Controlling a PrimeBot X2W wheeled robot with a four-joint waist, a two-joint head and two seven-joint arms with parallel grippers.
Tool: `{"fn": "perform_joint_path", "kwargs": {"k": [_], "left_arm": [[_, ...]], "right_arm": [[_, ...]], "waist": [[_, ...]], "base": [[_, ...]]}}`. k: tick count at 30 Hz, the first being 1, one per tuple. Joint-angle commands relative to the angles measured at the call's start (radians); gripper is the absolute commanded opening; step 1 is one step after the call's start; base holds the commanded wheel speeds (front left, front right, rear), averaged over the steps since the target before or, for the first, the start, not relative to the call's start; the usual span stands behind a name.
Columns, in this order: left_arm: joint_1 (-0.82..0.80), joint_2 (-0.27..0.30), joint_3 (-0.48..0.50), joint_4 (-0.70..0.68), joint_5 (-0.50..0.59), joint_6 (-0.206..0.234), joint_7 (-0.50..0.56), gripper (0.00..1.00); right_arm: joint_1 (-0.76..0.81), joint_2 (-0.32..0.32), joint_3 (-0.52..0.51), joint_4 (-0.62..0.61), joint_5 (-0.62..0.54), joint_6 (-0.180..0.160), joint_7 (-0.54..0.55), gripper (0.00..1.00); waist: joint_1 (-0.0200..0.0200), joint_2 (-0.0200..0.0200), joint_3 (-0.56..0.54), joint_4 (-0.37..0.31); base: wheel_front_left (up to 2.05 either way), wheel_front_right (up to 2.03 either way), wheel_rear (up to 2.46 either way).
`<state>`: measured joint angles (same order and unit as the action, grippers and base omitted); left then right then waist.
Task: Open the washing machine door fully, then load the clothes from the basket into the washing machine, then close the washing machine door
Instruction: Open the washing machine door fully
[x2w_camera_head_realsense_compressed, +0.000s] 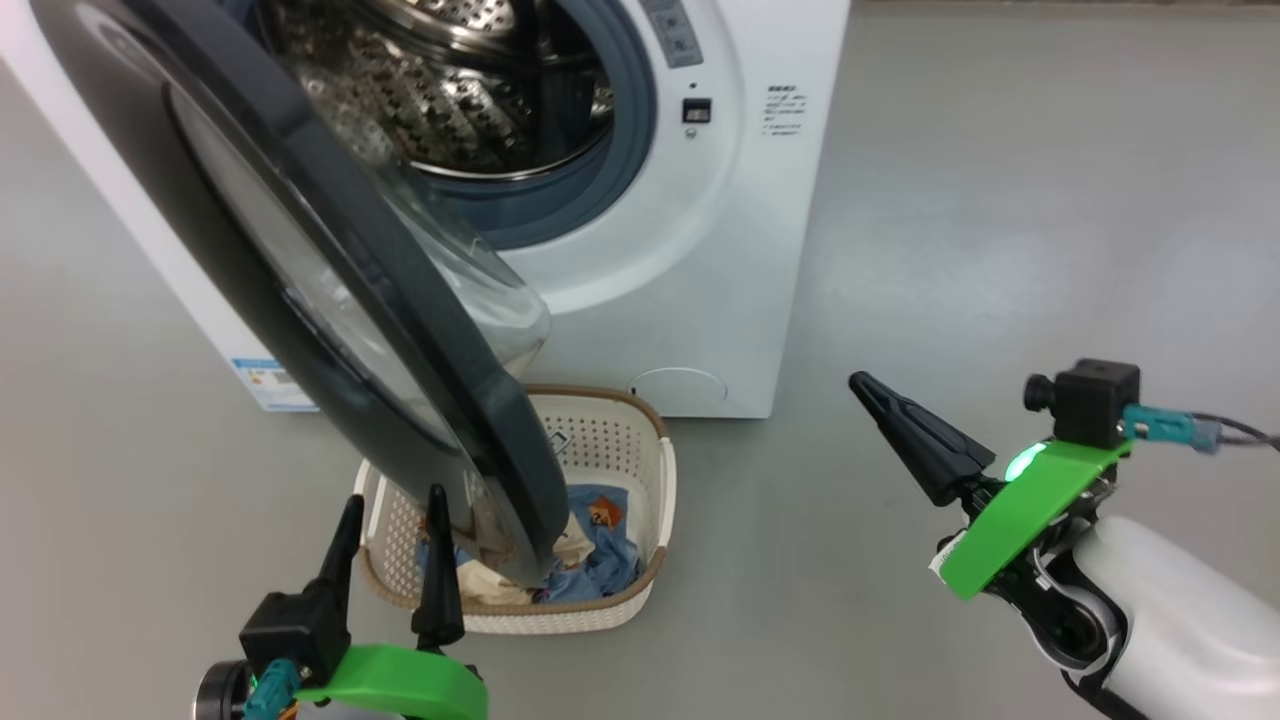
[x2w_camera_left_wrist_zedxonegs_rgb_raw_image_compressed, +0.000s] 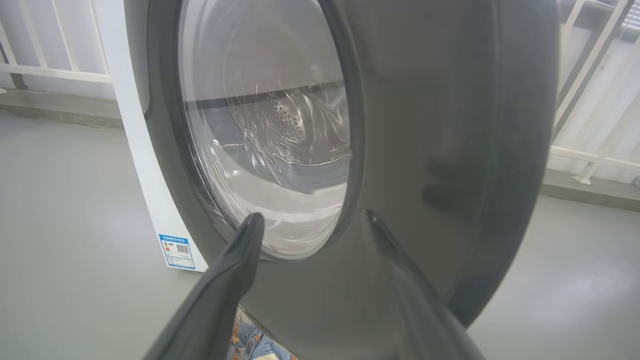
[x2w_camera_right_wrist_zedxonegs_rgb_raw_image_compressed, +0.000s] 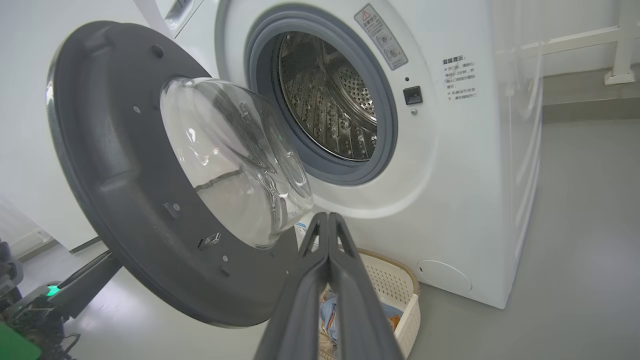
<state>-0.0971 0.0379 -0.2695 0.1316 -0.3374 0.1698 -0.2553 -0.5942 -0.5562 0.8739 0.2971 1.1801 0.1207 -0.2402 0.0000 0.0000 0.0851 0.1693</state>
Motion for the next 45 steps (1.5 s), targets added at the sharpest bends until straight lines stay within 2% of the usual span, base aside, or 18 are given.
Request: {"fn": "perform_joint_path", "kwargs": {"k": [1,4,5,7,14,19,24,25,26,27,34,45], "left_arm": [[-0.001,0.012,0.041,-0.029,0.015,-0.006,-0.006,1.0],[0.011,0.012,0.047,-0.031,0.019,-0.006,-0.006,1.0],[0.011,0.012,0.047,-0.031,0.019,-0.006,-0.006,1.0],[0.019,0.012,0.051,-0.034,0.021,-0.007,-0.006,1.0],[0.039,0.012,0.07,-0.038,0.028,-0.013,-0.006,1.0],[0.043,0.012,0.081,-0.039,0.03,-0.017,-0.006,1.0],[0.05,0.012,0.086,-0.038,0.027,-0.02,-0.006,1.0],[0.051,0.012,0.087,-0.038,0.027,-0.02,-0.006,1.0],[0.052,0.012,0.089,-0.037,0.026,-0.02,-0.006,1.0],[0.054,0.012,0.09,-0.037,0.026,-0.019,-0.006,1.0],[0.064,0.012,0.106,-0.04,0.025,-0.018,-0.006,1.0],[0.065,0.012,0.107,-0.035,0.025,-0.019,-0.006,1.0]], "right_arm": [[0.075,0.03,-0.084,-0.005,-0.076,0.01,-0.017,0.0],[0.166,0.085,-0.211,-0.013,-0.188,0.01,-0.02,0.0],[0.166,0.085,-0.211,-0.013,-0.188,0.01,-0.02,0.0],[0.228,0.126,-0.295,-0.032,-0.27,0.01,-0.021,0.0],[0.409,0.273,-0.533,-0.162,-0.505,0.01,0.036,0.0],[0.495,0.361,-0.652,-0.279,-0.628,0.01,0.106,0.0],[0.567,0.427,-0.725,-0.348,-0.709,0.01,0.158,0.0],[0.578,0.438,-0.744,-0.356,-0.728,0.01,0.156,0.09],[0.588,0.45,-0.758,-0.363,-0.741,0.01,0.155,0.49],[0.597,0.458,-0.767,-0.369,-0.753,0.01,0.155,1.0],[0.624,0.486,-0.78,-0.386,-0.813,0.01,0.161,1.0],[0.621,0.501,-0.794,-0.382,-0.834,0.01,0.159,1.0]], "waist": [[0.0,0.0,-0.036,-0.038],[0.0,0.0,-0.048,-0.052],[0.0,0.0,-0.048,-0.052],[0.0,0.0,-0.054,-0.063],[0.0,0.0,-0.063,-0.093],[0.0,0.0,-0.067,-0.105],[0.0,0.0,-0.072,-0.111],[0.0,0.0,-0.073,-0.111],[0.0,0.0,-0.073,-0.112],[0.0,0.0,-0.073,-0.112],[0.0,0.0,-0.07,-0.118],[0.0,0.0,-0.071,-0.116]], "base": [[0.0,0.0,0.0],[0.0,0.0,0.0],[0.0,0.0,0.0],[0.0,0.0,0.0],[0.0,0.0,0.0],[0.0,0.0,0.0],[0.0,0.0,0.0],[0.0,0.0,0.0],[0.0,0.0,0.0],[0.0,0.0,0.0],[0.0,0.0,0.0],[0.0,0.0,0.0]]}}
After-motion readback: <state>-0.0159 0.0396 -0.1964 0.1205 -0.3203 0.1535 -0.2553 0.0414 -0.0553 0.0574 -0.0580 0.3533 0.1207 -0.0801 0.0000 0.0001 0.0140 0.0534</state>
